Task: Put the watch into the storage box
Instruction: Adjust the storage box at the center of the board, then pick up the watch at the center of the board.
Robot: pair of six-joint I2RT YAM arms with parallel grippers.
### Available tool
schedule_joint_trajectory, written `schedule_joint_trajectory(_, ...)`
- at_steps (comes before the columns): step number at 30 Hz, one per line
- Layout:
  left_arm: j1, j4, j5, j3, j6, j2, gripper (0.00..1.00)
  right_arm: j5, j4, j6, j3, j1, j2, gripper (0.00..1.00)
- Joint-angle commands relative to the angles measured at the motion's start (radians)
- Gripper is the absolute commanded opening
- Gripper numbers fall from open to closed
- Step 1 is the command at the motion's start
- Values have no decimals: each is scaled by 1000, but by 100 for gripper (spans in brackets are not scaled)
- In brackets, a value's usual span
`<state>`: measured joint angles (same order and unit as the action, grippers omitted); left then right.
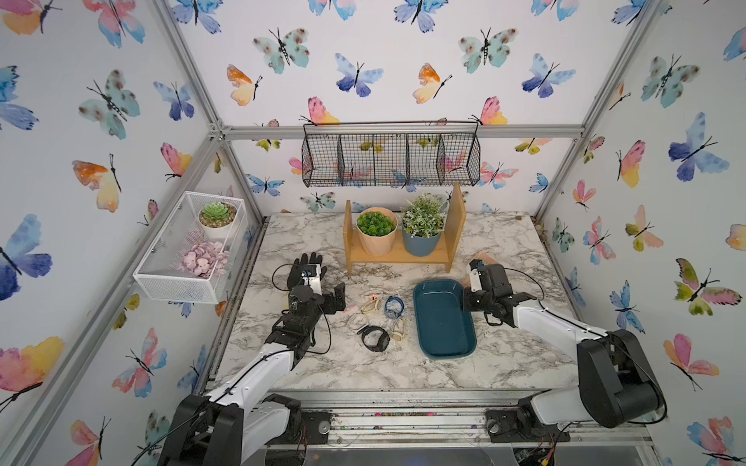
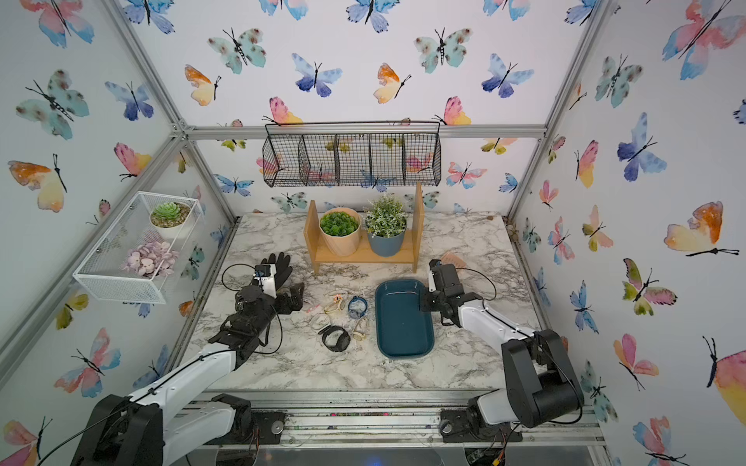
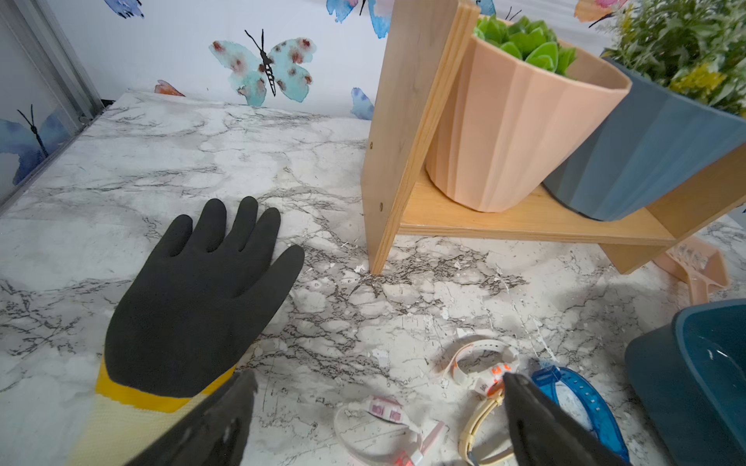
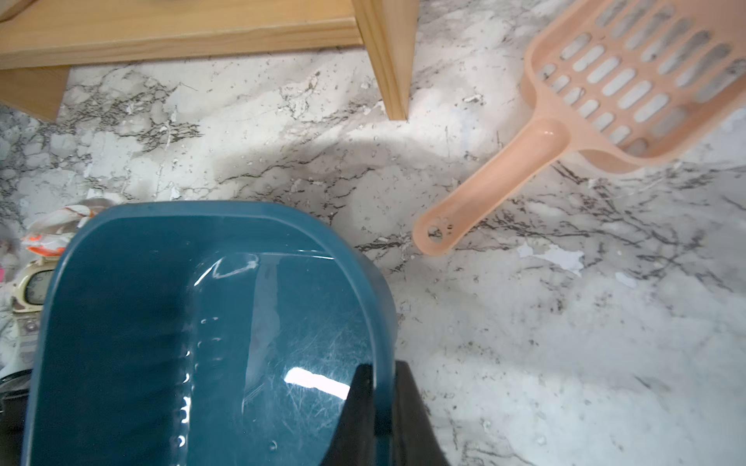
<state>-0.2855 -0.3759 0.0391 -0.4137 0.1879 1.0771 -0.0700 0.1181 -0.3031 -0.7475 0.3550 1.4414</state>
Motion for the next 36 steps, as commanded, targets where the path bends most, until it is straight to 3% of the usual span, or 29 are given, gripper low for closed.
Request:
schedule_joint_trajectory(1, -10, 14, -6, -9, 12, 5, 98, 21, -35, -32, 21, 7, 22, 2)
schedule_joint_trajectory(6, -23, 54, 7, -24, 7, 7, 99, -2, -54, -35, 31, 7, 30, 10)
schedule_joint_trajectory(11, -33, 111, 29, -40, 19, 11, 99, -5, -50, -16, 30, 7, 23, 49)
schedule_joint_trajectory(15, -37, 221, 77, -87, 101, 13, 99, 4, -43, 0, 18, 7, -2, 64)
schedule_joint_trajectory(17, -38, 362, 87, -163, 170, 24, 100, 19, -39, 18, 6, 7, -27, 65)
schedule_joint_trajectory(22, -47, 506, 28, -233, 235, 58, 99, 75, -39, 64, -47, 7, -77, 68)
schedule_joint_trajectory(32, -36, 569, 82, -281, 277, 227, 91, 2, 37, 110, -175, 7, -36, 67)
schedule_joint_trajectory(36, -10, 580, 59, -323, 259, 289, 81, -10, 26, 121, -154, 7, -39, 66)
